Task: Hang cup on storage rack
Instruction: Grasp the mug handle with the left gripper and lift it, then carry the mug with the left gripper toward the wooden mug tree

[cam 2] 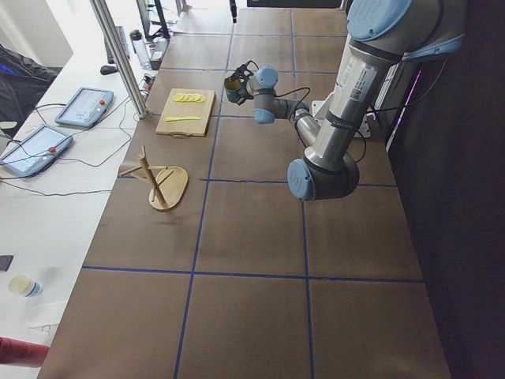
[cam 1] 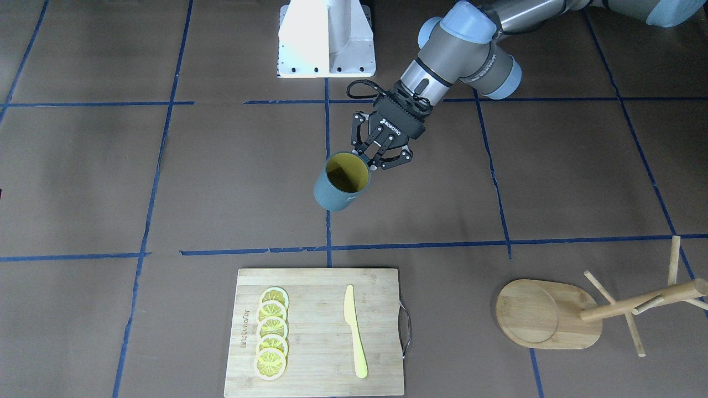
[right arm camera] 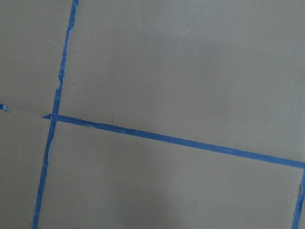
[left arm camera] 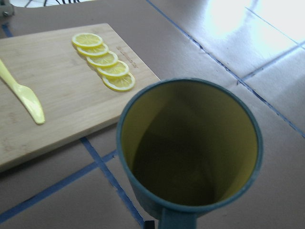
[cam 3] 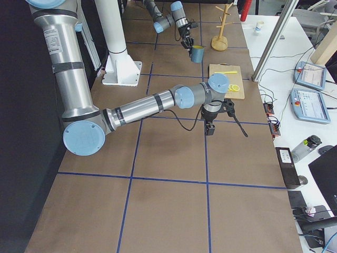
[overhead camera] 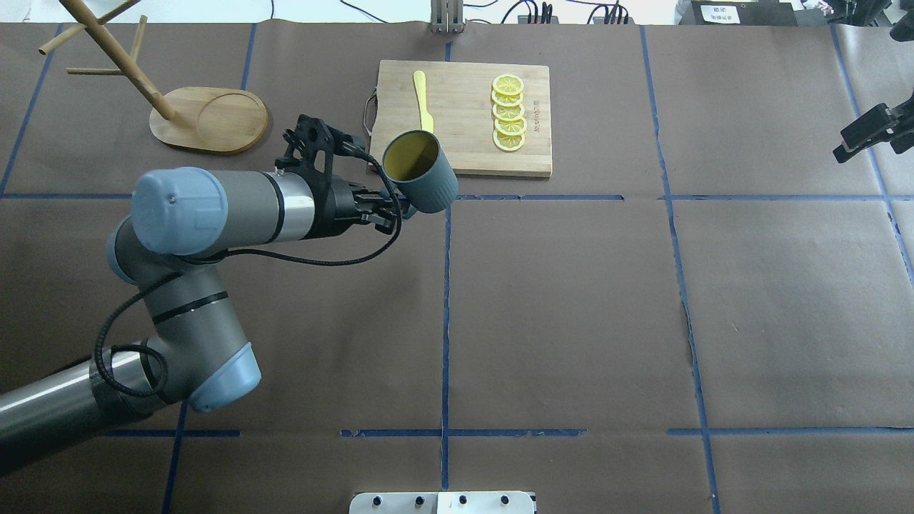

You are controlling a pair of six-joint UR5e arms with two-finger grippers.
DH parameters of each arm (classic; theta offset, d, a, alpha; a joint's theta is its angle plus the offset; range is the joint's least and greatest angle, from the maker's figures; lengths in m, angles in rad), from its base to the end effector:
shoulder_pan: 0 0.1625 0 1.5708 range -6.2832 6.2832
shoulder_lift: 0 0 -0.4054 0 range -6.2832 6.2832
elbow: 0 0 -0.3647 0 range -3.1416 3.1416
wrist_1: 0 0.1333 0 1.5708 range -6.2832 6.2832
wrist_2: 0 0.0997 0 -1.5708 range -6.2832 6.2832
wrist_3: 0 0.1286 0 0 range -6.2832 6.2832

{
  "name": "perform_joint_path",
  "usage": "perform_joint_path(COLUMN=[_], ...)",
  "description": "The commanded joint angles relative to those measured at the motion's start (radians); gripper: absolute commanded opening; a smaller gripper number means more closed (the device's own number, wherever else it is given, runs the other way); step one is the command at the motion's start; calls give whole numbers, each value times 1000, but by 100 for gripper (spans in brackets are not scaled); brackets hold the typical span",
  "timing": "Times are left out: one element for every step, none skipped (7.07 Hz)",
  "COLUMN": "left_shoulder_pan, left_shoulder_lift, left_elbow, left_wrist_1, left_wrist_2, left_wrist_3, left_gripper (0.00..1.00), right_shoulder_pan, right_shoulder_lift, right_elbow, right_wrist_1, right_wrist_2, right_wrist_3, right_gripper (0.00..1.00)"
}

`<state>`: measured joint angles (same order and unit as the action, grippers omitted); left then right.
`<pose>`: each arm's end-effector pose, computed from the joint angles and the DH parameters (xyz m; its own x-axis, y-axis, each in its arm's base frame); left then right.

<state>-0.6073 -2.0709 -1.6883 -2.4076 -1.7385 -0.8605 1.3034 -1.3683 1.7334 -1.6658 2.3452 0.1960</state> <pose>0.4529 -0.4509 0.2228 0.3504 0.5394 -0.7657 0.2612 0.7288 0.6330 -0.1016 -0.5350 0.4914 0.6775 -0.1808 0.7130 0.1251 0.9835 0.1305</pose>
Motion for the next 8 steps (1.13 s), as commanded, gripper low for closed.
perform_joint_path(left_shoulder_pan=[-153, -213, -273, -308, -325, -347, -356, -353], left_shoulder_lift=[38, 46, 48, 48, 46, 46, 46, 45], left_elbow=[-5, -5, -2, 1, 2, 12, 22, 79], left_wrist_1=[-1, -5, -5, -11, -16, -46, -89, -208], left_wrist_2=[-176, -238, -245, -246, -247, -237, -183, -67], left_wrist_3=[-152, -264, -391, -535, -664, -764, -829, -964], left_gripper=[0, 0, 0, 0, 0, 0, 0, 0], right_shoulder_pan=[16, 25, 34, 36, 40, 42, 46, 51], right_shoulder_lift=[2, 2, 5, -3, -3, -3, -9, -8], right_elbow=[3, 3, 3, 2, 2, 2, 2, 3], right_wrist_1=[9, 9, 9, 9, 9, 9, 9, 9], right_wrist_2=[-1, -3, -1, -3, -3, -3, -3, -1], right_wrist_3=[-3, -4, 0, 0, 0, 2, 2, 2], right_gripper=[100, 100, 100, 100, 100, 100, 100, 100])
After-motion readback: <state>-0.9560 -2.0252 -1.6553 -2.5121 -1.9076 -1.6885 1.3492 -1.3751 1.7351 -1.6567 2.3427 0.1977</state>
